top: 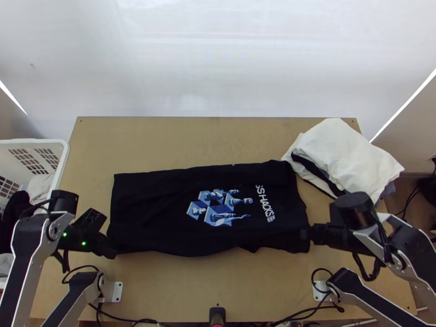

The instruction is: Fold the t-shirt

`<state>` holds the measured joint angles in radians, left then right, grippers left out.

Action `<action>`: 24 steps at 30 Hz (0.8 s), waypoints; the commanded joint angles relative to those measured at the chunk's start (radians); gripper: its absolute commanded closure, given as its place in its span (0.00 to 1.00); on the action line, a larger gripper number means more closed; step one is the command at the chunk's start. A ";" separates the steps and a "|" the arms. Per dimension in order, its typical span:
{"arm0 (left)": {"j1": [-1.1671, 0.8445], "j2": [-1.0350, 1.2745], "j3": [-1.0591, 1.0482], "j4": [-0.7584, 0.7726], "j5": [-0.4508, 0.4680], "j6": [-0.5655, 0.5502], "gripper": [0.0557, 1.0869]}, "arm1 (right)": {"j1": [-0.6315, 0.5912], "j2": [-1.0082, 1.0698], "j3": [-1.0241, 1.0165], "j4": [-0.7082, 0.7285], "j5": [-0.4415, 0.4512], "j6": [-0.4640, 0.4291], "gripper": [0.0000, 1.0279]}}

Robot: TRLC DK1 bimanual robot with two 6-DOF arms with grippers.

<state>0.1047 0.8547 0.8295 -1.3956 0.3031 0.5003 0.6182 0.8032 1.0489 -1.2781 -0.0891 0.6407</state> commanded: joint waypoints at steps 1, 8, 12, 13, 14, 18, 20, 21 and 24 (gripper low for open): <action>0.013 0.129 0.011 0.052 0.008 0.073 0.96 | 0.000 0.067 0.030 0.060 0.019 -0.035 0.97; 0.020 0.256 0.005 0.063 0.013 0.073 0.79 | 0.000 0.070 0.033 0.068 0.019 -0.049 0.97; 0.098 0.201 0.000 0.086 0.077 0.083 0.97 | -0.003 0.062 0.039 0.065 0.025 -0.061 0.97; 0.098 0.204 0.000 0.086 0.077 0.075 0.97 | -0.005 0.062 0.039 0.062 0.025 -0.064 0.97; 0.098 0.216 0.003 0.083 0.077 0.073 0.97 | -0.005 0.060 0.040 0.060 0.025 -0.067 0.97; 0.090 0.282 0.010 0.079 0.076 0.084 0.88 | -0.005 0.057 0.039 0.057 0.025 -0.072 0.97; 0.115 0.300 0.011 0.079 0.076 0.090 0.87 | -0.006 0.057 0.039 0.057 0.025 -0.075 0.97; 0.118 0.305 0.011 0.078 0.074 0.096 0.87 | -0.005 0.059 0.039 0.057 0.025 -0.075 0.97; 0.124 0.288 0.019 0.078 0.076 0.098 0.96 | -0.005 0.062 0.040 0.059 0.025 -0.075 0.97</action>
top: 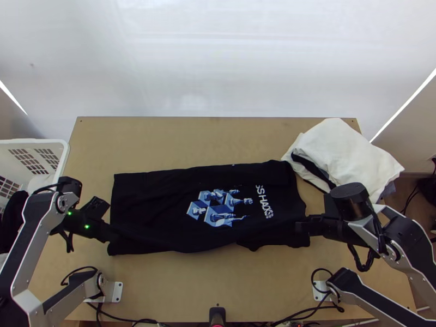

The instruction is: Fold the t-shirt

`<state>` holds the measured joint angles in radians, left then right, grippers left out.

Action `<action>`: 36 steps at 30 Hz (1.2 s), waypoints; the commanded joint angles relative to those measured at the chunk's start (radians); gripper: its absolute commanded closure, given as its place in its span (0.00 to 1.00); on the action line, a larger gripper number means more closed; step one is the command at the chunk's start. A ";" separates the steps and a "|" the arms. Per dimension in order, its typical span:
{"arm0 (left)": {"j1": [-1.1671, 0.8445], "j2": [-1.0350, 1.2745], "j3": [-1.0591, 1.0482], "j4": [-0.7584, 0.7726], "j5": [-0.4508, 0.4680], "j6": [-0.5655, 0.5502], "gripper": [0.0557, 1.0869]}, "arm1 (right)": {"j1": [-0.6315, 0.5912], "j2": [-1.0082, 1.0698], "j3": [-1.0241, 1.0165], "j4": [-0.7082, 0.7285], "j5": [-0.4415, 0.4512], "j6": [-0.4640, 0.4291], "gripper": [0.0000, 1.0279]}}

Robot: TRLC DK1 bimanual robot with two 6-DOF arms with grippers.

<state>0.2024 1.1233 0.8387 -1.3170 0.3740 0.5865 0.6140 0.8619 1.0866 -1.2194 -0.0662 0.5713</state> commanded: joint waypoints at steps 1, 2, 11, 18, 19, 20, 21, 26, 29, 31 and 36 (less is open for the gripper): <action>0.025 0.015 0.011 -0.001 0.005 0.013 0.96 | 0.000 0.003 0.002 0.000 0.002 -0.007 0.97; 0.025 0.015 0.014 -0.002 0.005 0.012 0.96 | 0.000 0.005 0.004 0.001 0.002 -0.007 0.97; 0.097 0.003 0.148 -0.014 0.094 -0.008 0.96 | -0.010 0.025 0.058 0.001 0.000 0.012 0.97; 0.120 0.081 0.172 0.010 0.095 -0.034 0.97 | -0.030 0.091 0.061 0.081 0.000 0.019 0.97; 0.120 0.089 0.174 0.015 0.095 -0.036 0.96 | -0.030 0.101 0.064 0.095 0.000 0.019 0.97; 0.120 0.095 0.177 0.021 0.095 -0.036 0.96 | -0.030 0.112 0.073 0.104 0.000 0.018 0.97; 0.120 0.101 0.183 0.029 0.095 -0.039 0.96 | -0.030 0.123 0.084 0.109 0.000 0.018 0.97; 0.146 0.182 0.238 0.061 0.094 -0.057 0.96 | -0.040 0.186 0.136 0.159 0.063 0.019 0.97; 0.157 0.250 0.283 0.070 0.094 -0.063 0.96 | -0.066 0.230 0.139 0.230 0.124 0.012 0.97; 0.158 0.296 0.315 0.090 0.094 -0.077 0.96 | -0.092 0.269 0.145 0.270 0.129 0.004 0.97; 0.141 0.411 0.413 0.105 0.095 -0.114 0.96 | -0.123 0.362 0.180 0.340 0.129 -0.007 0.97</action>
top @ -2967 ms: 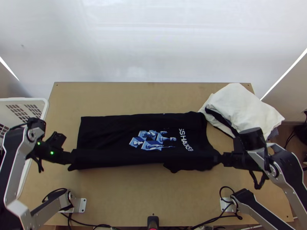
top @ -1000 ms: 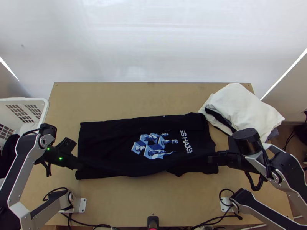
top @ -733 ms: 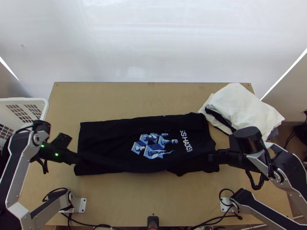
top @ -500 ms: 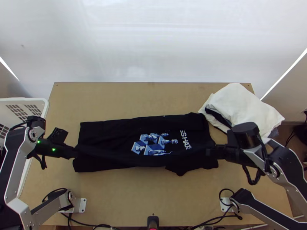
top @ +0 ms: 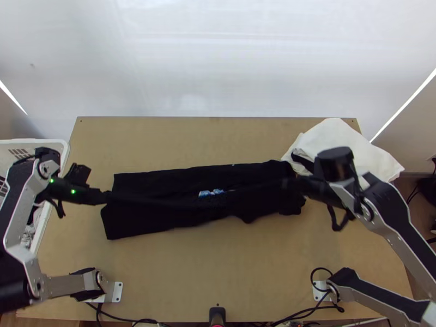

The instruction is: Fold the t-shirt

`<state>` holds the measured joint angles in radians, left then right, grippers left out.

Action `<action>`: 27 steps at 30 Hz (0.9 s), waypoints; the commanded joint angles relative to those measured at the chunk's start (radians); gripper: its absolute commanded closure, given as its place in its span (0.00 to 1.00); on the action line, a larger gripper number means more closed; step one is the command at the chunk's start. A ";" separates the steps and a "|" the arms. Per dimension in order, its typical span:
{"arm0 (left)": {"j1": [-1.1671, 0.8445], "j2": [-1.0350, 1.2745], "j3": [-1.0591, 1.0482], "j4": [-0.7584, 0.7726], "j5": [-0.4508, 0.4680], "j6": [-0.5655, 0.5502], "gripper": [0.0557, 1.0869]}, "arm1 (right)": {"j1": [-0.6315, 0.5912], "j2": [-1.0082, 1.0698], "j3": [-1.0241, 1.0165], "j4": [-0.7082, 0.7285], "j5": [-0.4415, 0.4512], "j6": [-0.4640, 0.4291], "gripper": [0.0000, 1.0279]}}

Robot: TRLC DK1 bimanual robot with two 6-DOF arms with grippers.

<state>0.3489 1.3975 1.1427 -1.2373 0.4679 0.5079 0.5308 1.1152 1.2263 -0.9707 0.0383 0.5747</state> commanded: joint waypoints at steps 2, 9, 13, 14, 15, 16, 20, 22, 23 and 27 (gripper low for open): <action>-0.016 0.170 0.152 0.032 0.002 -0.051 0.97 | -0.040 0.141 0.065 0.110 0.025 -0.010 0.97; -0.030 0.281 0.293 0.030 0.000 -0.086 0.96 | -0.037 0.245 0.150 0.156 0.032 -0.009 0.97; -0.036 0.328 0.344 0.019 0.000 -0.088 0.96 | -0.037 0.293 0.185 0.171 0.038 -0.009 0.97; -0.037 0.336 0.353 0.019 -0.002 -0.088 0.96 | -0.037 0.304 0.193 0.173 0.040 -0.010 0.97; -0.037 0.340 0.361 0.018 -0.002 -0.088 0.96 | -0.037 0.313 0.197 0.173 0.040 -0.010 0.97; -0.039 0.347 0.367 0.016 -0.002 -0.088 0.96 | -0.038 0.321 0.202 0.175 0.041 -0.012 0.97; -0.041 0.360 0.379 0.009 -0.006 -0.086 0.96 | -0.038 0.341 0.205 0.179 0.043 -0.022 0.97; -0.045 0.362 0.376 -0.005 -0.006 -0.081 0.96 | -0.038 0.347 0.203 0.179 0.043 -0.022 0.97; -0.047 0.363 0.376 -0.010 -0.006 -0.080 0.96 | -0.037 0.350 0.202 0.181 0.046 -0.022 0.97; -0.062 0.365 0.371 -0.024 -0.008 -0.068 0.44 | -0.029 0.357 0.182 0.188 0.081 -0.032 0.94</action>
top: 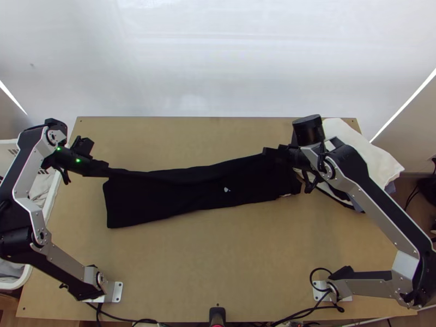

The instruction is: Fold the t-shirt

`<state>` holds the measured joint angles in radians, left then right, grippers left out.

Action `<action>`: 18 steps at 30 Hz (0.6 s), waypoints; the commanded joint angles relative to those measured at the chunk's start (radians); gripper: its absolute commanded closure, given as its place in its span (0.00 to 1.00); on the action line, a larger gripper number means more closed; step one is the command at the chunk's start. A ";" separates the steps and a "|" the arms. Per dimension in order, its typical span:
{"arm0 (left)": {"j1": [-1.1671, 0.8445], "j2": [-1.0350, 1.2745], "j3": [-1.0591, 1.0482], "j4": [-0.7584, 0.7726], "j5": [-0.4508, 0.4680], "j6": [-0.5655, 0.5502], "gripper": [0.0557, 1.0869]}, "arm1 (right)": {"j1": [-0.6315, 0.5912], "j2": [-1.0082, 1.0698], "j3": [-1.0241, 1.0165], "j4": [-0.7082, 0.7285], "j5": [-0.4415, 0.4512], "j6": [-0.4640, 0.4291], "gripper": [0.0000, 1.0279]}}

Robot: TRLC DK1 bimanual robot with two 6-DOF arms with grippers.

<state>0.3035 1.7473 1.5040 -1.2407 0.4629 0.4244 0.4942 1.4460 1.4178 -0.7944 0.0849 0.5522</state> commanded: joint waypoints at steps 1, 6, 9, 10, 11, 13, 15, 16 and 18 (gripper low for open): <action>-0.018 0.008 0.002 -0.020 -0.003 0.019 0.18 | 0.007 0.033 -0.010 0.017 0.046 -0.015 0.82; -0.023 0.001 -0.030 -0.032 -0.004 -0.009 0.04 | 0.000 0.024 -0.043 0.020 0.088 -0.064 0.03; 0.000 -0.034 -0.084 0.000 -0.003 -0.013 0.04 | -0.005 -0.032 -0.092 0.049 0.116 -0.090 0.03; 0.009 -0.042 -0.090 0.001 -0.003 -0.019 0.04 | -0.019 -0.056 -0.111 0.064 0.118 -0.090 0.03; 0.023 -0.051 -0.094 0.004 -0.001 -0.024 0.04 | -0.031 -0.078 -0.118 0.070 0.118 -0.090 0.03; 0.057 -0.074 -0.099 0.001 0.014 -0.022 0.04 | -0.039 -0.116 -0.118 0.078 0.118 -0.089 0.03; 0.095 -0.100 -0.111 0.000 0.029 -0.015 0.04 | -0.040 -0.131 -0.112 0.083 0.110 -0.083 0.03; 0.111 -0.111 -0.123 -0.002 0.029 -0.007 0.04 | -0.031 -0.131 -0.109 0.075 0.099 -0.083 0.03; 0.140 -0.117 -0.140 -0.011 0.028 -0.009 0.04 | 0.001 -0.111 -0.109 0.069 0.065 -0.083 0.03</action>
<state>0.3595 1.6787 1.4139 -1.2461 0.4770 0.4110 0.4702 1.3617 1.3228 -0.7311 0.1871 0.4736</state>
